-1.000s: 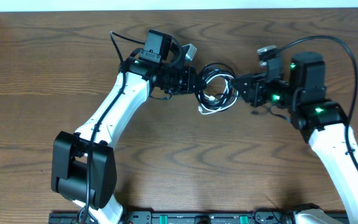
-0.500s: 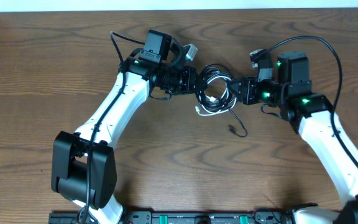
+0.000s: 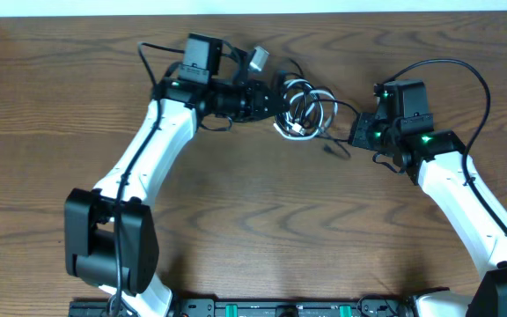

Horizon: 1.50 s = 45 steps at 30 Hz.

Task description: Untangle cables

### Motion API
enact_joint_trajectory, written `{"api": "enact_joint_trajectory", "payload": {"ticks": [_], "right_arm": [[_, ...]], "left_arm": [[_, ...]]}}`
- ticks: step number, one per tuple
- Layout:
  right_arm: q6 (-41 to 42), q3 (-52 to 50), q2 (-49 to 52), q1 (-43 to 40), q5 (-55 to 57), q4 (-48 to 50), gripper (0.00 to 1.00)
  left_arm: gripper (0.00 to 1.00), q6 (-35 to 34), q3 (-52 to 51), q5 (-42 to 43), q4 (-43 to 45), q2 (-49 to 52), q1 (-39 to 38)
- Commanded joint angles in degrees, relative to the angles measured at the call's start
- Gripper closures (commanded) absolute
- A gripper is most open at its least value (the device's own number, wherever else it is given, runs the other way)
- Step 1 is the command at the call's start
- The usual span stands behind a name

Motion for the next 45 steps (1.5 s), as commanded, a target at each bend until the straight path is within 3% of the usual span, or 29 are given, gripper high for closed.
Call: {"api": "enact_joint_trajectory", "payload": {"ticks": [1,10,21,27,35,40,45], "right_arm": [[2.1,0.3,0.5,-1.9,11.7,-2.3,0.99],[1.8,0.3,0.5,-9.1,10.2,-4.4,0.99],[-5.3,0.3,0.5,-19.9,4.1,-8.3,0.98],[-5.2,0.3,0.5,-26.4,4.9,-11.4,0.97],[-10.7,0.3,0.5,-31.0,-2.9,-11.9,0.97],[-20.0,0.3,0.5,-27.4,-18.5,-9.3,0.97],[-23.0,0.3,0.5,-22.8,-18.3,-9.2,0.90]], "left_arm": [[0.93,-0.9,1.3,6.3,0.5,-5.4,3.9],[0.92,-1.1,1.3,7.2,0.7,-13.4,12.2],[0.92,-2.2,1.3,4.9,0.9,-15.8,20.1],[0.93,-1.9,1.3,-8.2,0.2,-15.8,25.4],[0.93,0.2,1.3,-31.4,-10.6,-15.7,28.0],[0.93,4.1,1.2,-32.4,-14.7,-15.7,25.4],[0.93,4.8,1.2,-31.8,-18.2,-15.6,21.1]]}}
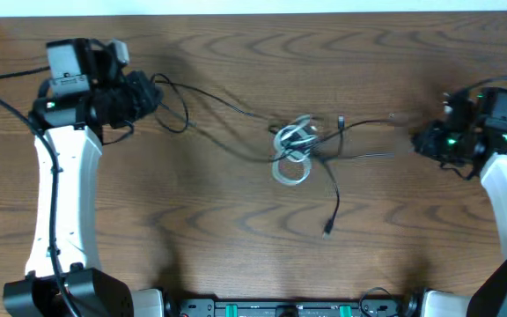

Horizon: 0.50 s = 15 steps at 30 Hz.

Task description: Untangle cables

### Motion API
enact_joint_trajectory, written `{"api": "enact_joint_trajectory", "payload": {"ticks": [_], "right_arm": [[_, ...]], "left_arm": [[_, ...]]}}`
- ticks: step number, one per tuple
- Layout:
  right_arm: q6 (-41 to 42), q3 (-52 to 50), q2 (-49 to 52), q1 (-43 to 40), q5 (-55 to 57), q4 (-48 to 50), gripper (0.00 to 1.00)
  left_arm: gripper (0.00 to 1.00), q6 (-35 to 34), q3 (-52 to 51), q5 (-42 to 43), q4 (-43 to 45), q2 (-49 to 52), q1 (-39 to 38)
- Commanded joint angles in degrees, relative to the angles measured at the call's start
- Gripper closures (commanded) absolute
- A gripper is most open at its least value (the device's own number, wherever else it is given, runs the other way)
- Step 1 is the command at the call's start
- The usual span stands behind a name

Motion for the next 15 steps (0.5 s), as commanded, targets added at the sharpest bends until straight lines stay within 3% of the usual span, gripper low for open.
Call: {"api": "enact_joint_trajectory", "payload": {"ticks": [1,2,3,6,8,15], "right_arm": [[-4.9,0.0,0.4,3.7,-1.9,0.2,0.72],[-4.9,0.0,0.4,4.1,-1.2,0.3,0.61],[-4.9,0.0,0.4,4.2,-1.2,0.4,0.57],[-4.9,0.0,0.4,4.3,-1.4,1.1,0.49],[-4.9,0.0,0.4,4.3,-2.7,1.7,0.46],[-4.9,0.0,0.4,4.3,-6.8,3.6,0.43]], "left_arm": [[0.92,4.1,1.2,-1.9,-3.3,-0.9,-5.2],[0.93,5.5,1.2,-1.9,-4.2,-0.9,-6.8],[0.90,6.7,1.2,-2.0,-4.7,-0.9,-7.8],[0.64,9.5,1.2,-2.8,-5.9,-0.9,-10.6],[0.52,9.5,1.2,-3.6,-5.6,-0.9,-11.4],[0.43,9.4,3.5,-1.3,-5.6,-1.2,-11.4]]}}
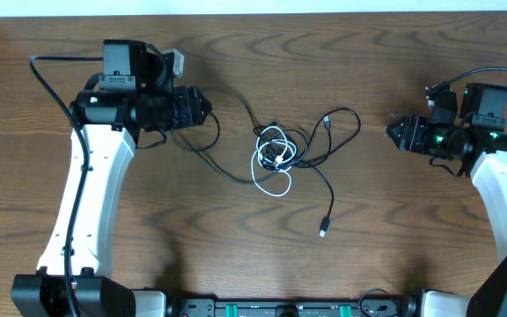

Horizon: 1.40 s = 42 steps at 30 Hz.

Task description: Untangle cables

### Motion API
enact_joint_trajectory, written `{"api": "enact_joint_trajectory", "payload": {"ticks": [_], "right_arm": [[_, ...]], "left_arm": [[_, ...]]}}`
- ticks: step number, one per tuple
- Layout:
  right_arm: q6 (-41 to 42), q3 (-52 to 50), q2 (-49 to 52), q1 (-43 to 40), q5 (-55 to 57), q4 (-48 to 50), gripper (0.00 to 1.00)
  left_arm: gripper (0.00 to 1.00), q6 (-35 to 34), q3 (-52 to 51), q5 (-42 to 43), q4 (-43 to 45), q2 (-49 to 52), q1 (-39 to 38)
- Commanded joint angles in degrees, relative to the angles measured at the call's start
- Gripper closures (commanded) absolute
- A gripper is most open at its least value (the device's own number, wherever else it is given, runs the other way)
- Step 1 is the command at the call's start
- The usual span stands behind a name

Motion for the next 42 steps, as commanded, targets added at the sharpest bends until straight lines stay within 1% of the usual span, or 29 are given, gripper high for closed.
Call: {"api": "enact_joint_trajectory", "payload": {"ticks": [1,4,6,11,18,24,29,32,38,42], "right_arm": [[-0.9,0.0,0.4,0.2,-2.9,0.3,0.43],[-1.0,0.0,0.4,0.2,-3.3,0.3,0.42],[-1.0,0.0,0.4,0.2,-3.7,0.3,0.40],[-0.9,0.0,0.4,0.8,-4.0,0.7,0.35],[-0.9,0.0,0.4,3.1,-4.0,1.3,0.32],[-0.9,0.0,0.4,3.2,-3.7,1.3,0.31],[-1.0,0.0,0.4,3.2,-3.7,1.3,0.25],[-1.0,0.0,0.4,3.2,-3.7,1.3,0.25],[-1.0,0.0,0.4,3.2,-3.7,1.3,0.25],[-1.0,0.0,0.4,3.2,-3.5,1.3,0.24]], "left_arm": [[0.42,1.4,3.3,2.3,-0.1,-1.4,0.2],[0.41,1.4,3.3,6.9,0.0,-1.6,0.2],[0.41,1.7,3.1,8.2,-0.2,-1.4,-0.3],[0.41,2.9,3.0,8.2,-1.3,0.0,-3.3],[0.41,2.4,3.0,8.2,-1.4,4.7,-8.5],[0.42,1.3,3.0,8.2,-1.7,9.5,-11.7],[0.42,1.3,3.0,8.2,-1.9,12.9,-14.4],[0.42,1.3,3.0,8.1,-1.7,14.3,-15.6],[0.42,1.4,3.0,7.2,-1.7,17.9,-16.7],[0.47,4.2,3.0,2.0,-2.3,20.3,-16.7]]}}
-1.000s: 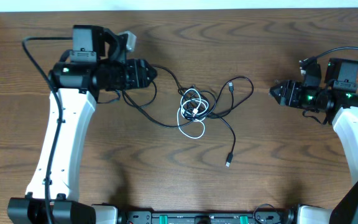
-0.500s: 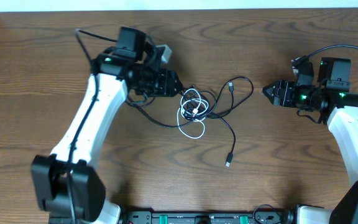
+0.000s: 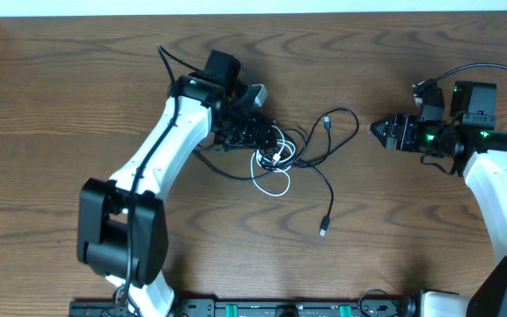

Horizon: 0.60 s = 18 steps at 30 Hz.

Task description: Untangle cables

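The tangle (image 3: pixel 280 154) lies mid-table: a white cable (image 3: pixel 275 176) looped through a black cable (image 3: pixel 341 132). The black cable's free plug end (image 3: pixel 324 231) trails toward the front. A second black strand (image 3: pixel 214 167) curves out to the left under the left arm. My left gripper (image 3: pixel 260 134) sits at the tangle's upper left edge, its fingers over the loops; whether they grip a strand is hidden. To the right of the tangle, my right gripper (image 3: pixel 378 129) points left with its fingers together, holding nothing, a short gap from the black loop.
The table's back edge (image 3: pixel 253 11) runs along the top of the view. The right arm's own black lead (image 3: pixel 500 70) arcs above its wrist.
My left gripper moved right from beside the cables onto the tangle's upper left edge. The right gripper shifted slightly left. The cables lie much as before.
Both grippers were close in at the tangle near the back. Then they stood far apart with the black cable stretched between them. Then the cable lay slack mid-table, free of both. Now the left gripper is back at the tangle.
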### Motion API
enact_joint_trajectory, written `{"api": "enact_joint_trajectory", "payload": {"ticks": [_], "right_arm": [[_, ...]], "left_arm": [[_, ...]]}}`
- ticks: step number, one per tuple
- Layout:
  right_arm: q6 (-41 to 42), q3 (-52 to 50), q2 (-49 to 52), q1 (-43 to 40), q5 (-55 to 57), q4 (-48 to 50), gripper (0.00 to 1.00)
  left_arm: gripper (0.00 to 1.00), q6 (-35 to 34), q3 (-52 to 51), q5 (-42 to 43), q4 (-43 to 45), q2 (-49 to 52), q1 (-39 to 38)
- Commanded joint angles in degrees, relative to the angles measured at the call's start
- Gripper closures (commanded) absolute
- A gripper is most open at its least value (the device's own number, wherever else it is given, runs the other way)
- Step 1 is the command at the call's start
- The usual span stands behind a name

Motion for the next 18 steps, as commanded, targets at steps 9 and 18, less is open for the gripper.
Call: {"api": "enact_joint_trajectory", "payload": {"ticks": [9,18], "right_arm": [[-0.8,0.0,0.4,0.2,1.0,0.0,0.23],[-0.8,0.0,0.4,0.2,1.2,-0.3,0.23]], "left_arm": [[0.49,14.3,0.8,-5.5,-2.2,7.0,0.0],[0.58,15.1,-0.2,-5.5,4.0,12.1,0.0]]}}
